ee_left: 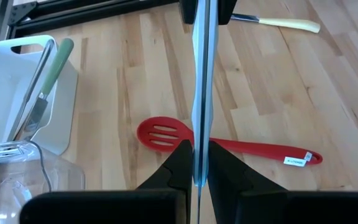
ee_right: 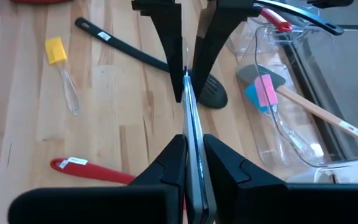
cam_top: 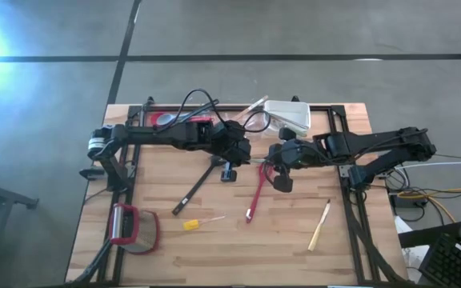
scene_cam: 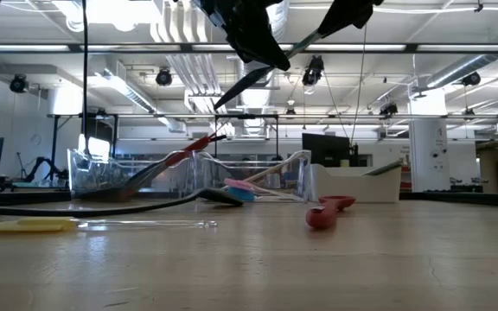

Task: Pick & Place Kitchen Items
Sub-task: Put the blue patterned table knife into the white bin

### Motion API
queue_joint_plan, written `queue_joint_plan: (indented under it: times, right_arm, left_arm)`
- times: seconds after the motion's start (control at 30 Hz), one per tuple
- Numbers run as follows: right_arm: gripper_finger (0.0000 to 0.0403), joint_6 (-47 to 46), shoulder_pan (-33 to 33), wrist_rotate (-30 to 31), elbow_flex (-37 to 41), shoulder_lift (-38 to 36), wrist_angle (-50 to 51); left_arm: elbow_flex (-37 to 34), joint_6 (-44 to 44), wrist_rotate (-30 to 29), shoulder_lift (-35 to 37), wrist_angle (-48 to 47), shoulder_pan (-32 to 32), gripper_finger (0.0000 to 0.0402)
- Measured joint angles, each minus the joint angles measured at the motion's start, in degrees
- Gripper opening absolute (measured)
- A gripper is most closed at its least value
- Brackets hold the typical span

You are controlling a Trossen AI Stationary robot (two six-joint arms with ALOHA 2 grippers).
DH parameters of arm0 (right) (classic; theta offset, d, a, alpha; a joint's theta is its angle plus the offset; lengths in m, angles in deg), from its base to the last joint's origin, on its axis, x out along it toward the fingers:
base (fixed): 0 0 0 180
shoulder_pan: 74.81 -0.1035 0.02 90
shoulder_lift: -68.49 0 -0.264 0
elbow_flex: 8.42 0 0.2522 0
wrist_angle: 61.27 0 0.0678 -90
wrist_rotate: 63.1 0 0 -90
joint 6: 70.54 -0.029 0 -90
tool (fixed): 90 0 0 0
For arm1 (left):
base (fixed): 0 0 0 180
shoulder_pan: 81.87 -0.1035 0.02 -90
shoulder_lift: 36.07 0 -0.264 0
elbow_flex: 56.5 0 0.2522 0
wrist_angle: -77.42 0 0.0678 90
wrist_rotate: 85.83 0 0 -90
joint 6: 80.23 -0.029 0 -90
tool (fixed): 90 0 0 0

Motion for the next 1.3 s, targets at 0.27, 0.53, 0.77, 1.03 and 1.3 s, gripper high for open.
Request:
queue_joint_plan:
  times: [0.27, 0.53, 0.77, 1.03, 1.3]
  right_arm:
    - [0.0031, 0.64, 0.00, 0.21, 0.00, 0.00, 0.26]
    - [0.0031, -4.28, 0.58, 3.90, 0.02, -0.15, 10.34]
    - [0.0031, -9.41, 3.20, 10.54, 0.32, -2.92, 23.65]
    - [0.0031, -10.93, 7.64, 17.01, 4.00, -15.18, 20.19]
    - [0.0031, -6.83, 19.11, 11.72, 20.47, -24.37, 4.69]
  left_arm:
    - [0.00, 0.22, 0.02, 0.00, 0.01, 0.00, 0.0066]
    - [0.09, -3.29, -14.53, 0.56, -6.06, 0.01, 0.0183]
    - [-1.36, -1.75, -21.25, 5.02, -13.24, -2.93, 0.0211]
    - [-8.81, -0.35, -17.51, 12.62, -8.05, -5.03, 0.0211]
    - [-11.58, -0.16, -17.45, 17.05, -3.60, -4.92, 0.0211]
